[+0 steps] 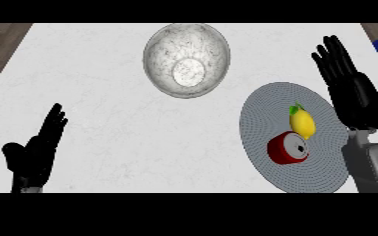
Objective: Pick the lemon from the placemat and place it in the bowl
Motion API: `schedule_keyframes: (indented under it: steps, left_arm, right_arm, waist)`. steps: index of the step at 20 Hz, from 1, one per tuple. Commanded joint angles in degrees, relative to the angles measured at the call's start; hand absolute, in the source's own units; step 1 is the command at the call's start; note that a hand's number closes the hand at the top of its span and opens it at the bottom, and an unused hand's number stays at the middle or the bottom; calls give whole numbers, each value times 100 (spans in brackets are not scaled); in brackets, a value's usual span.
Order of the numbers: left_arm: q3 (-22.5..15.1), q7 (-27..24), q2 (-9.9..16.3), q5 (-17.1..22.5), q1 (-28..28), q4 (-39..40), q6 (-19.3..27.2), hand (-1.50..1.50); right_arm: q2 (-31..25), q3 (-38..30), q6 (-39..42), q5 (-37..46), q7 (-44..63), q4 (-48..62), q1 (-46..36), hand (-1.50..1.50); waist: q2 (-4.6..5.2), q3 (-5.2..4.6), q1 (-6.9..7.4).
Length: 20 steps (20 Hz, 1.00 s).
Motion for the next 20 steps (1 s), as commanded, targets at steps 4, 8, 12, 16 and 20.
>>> schedule_keyframes:
  steps: [4,8,12,16,20]
  left_arm:
    - [88,-13,321,-456,-805,-439,239,0]
    - [-68,103,314,-586,-1216,-748,249,0]
    - [-164,449,322,-643,-1603,-677,184,0]
    - [-514,828,42,-985,-1857,-779,533,0]
    - [-422,820,46,-867,-1731,-819,442,0]
  right_arm:
    - [-284,82,2701,-1537,-341,713,-261,150]
    - [-1252,-874,2058,-430,-995,1780,-549,150]
    - [-1248,-899,4215,-1253,-2106,2753,-606,-150]
    - [-1912,-836,5055,-343,-3094,2850,-793,-150]
    - [-2587,-633,5351,435,-3568,2776,-737,-150]
  waist:
    - [-18,-85,-21]
    - [75,-88,7]
    - [57,-87,50]
    - [33,-84,50]
    - [-26,-106,59]
